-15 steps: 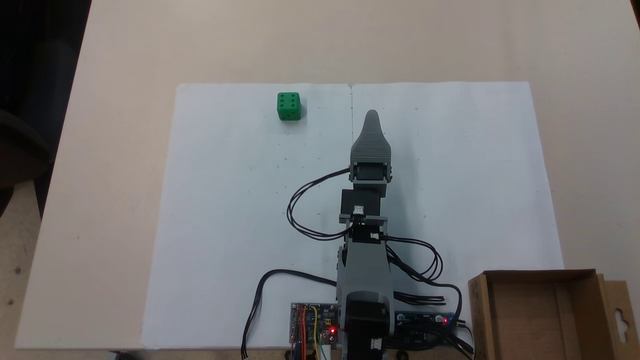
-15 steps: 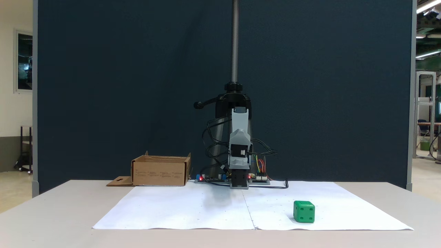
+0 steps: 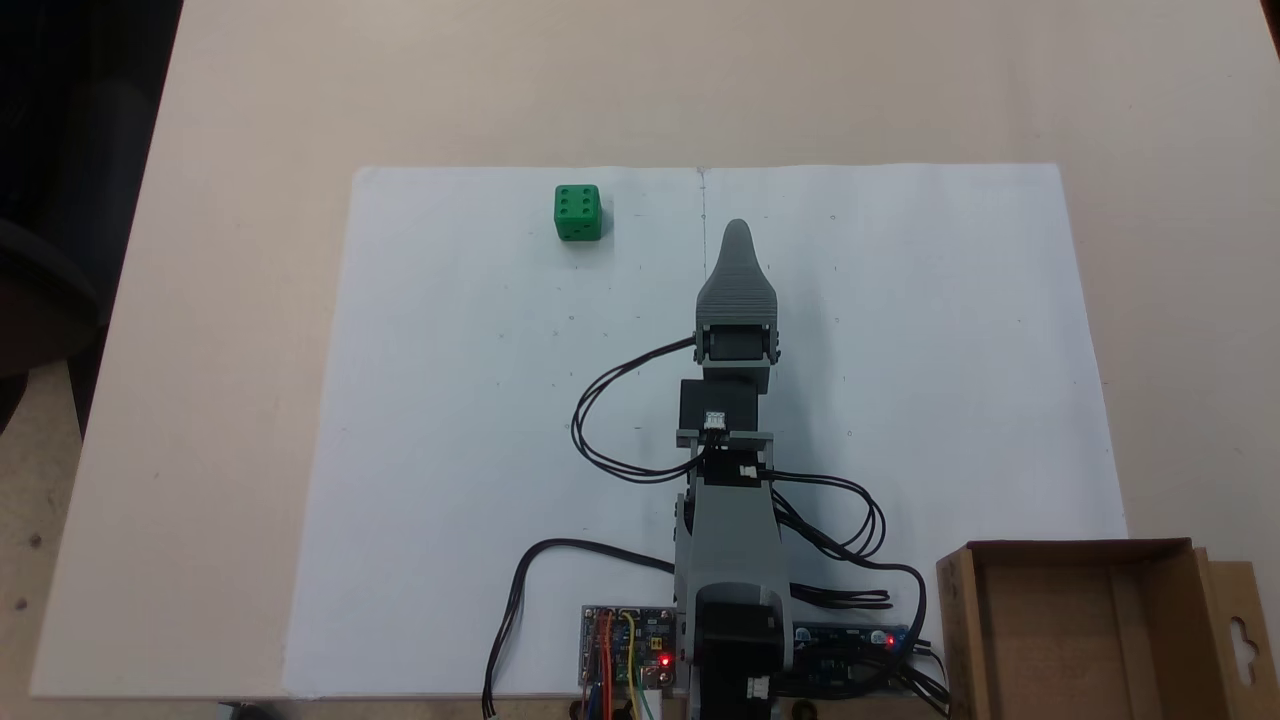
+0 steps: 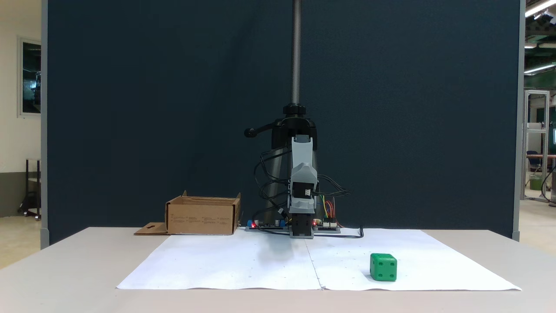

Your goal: Grasp a green dice and put it in the bin.

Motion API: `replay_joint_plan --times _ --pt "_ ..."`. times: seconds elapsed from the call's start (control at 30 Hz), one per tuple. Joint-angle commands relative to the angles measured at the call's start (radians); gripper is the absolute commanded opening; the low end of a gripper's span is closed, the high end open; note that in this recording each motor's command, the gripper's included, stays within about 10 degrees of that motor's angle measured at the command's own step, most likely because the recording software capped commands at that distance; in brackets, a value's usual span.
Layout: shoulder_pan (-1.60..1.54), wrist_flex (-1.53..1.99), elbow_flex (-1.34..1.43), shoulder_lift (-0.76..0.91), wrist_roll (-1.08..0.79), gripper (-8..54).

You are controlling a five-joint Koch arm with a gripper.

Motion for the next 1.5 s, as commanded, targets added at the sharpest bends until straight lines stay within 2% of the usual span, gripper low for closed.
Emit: replay_joint_plan --times 0.0,0.3,0.63,0.87,1.23,1.47 --pt "-0.008 -0.147 0.071 0.103 0.006 43.3" --pt "0.003 -0.123 0.072 0.101 -0.005 44.0" --pt "-0.011 -0.066 0.023 0.098 -0.006 41.4" --pt "-0.031 0.345 -0.196 0.095 -0.012 41.4" --pt "-0.245 1.084 -0.525 0.009 -0.032 41.3" --pt "-0.242 1.413 -0.709 -0.193 -0.031 41.3"
